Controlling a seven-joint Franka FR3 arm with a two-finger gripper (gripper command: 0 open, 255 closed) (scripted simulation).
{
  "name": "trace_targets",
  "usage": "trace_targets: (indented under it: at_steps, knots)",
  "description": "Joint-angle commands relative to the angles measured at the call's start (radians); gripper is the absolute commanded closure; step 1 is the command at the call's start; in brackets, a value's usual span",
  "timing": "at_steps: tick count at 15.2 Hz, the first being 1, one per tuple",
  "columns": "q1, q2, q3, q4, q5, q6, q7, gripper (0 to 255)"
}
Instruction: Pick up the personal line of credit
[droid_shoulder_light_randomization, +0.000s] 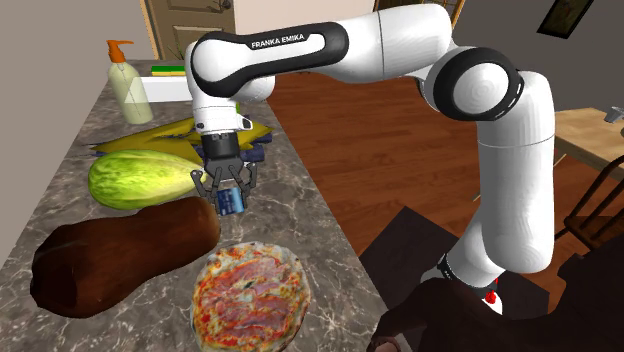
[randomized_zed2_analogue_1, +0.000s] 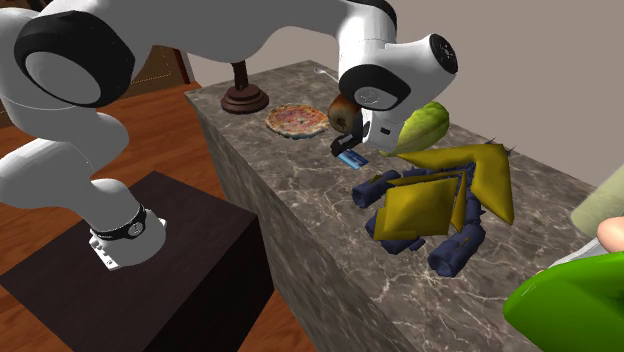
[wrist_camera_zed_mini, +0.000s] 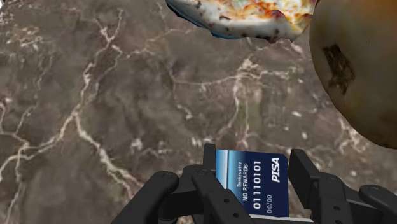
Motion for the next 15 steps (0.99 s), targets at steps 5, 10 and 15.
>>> trace_targets:
  at_steps: [5, 10, 15]
  knots:
    - [-0.002, -0.009, 0.002, 0.027, 0.002, -0.033, 0.011, 255]
    - [-0.002, -0.018, 0.006, 0.078, 0.006, -0.090, 0.032, 255]
    - [-0.001, -0.021, 0.010, 0.139, 0.009, -0.149, 0.056, 255]
